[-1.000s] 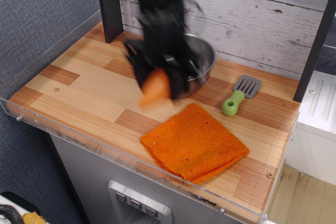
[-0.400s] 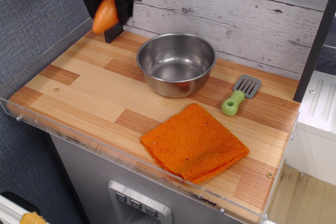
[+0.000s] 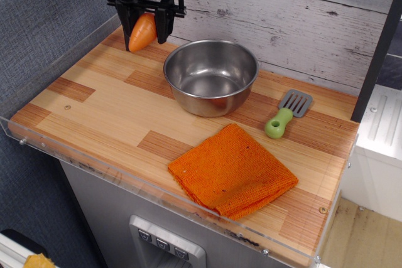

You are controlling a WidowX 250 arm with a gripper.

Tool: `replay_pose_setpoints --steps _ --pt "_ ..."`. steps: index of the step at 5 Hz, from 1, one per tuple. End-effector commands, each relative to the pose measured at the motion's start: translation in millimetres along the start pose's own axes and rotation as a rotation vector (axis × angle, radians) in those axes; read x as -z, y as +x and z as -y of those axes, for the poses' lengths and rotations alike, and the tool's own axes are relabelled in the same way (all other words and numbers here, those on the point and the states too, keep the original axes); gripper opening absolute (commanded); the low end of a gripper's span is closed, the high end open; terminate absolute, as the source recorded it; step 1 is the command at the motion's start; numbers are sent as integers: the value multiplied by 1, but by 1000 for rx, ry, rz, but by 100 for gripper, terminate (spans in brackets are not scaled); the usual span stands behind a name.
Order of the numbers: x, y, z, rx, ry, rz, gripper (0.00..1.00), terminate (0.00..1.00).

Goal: Move the carrot to the left of the silver bowl.

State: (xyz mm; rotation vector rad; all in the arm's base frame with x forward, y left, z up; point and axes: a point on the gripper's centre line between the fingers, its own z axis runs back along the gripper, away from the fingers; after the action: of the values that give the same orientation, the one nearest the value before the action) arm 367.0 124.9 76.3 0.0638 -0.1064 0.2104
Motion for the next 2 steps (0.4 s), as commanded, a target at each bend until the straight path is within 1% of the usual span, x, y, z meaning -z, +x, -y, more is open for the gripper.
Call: replay_pose_setpoints --steps 1,2 --pt "3 -2 -21 -39 58 77 0 0" --pt "18 0 -28 -66 53 59 0 0"
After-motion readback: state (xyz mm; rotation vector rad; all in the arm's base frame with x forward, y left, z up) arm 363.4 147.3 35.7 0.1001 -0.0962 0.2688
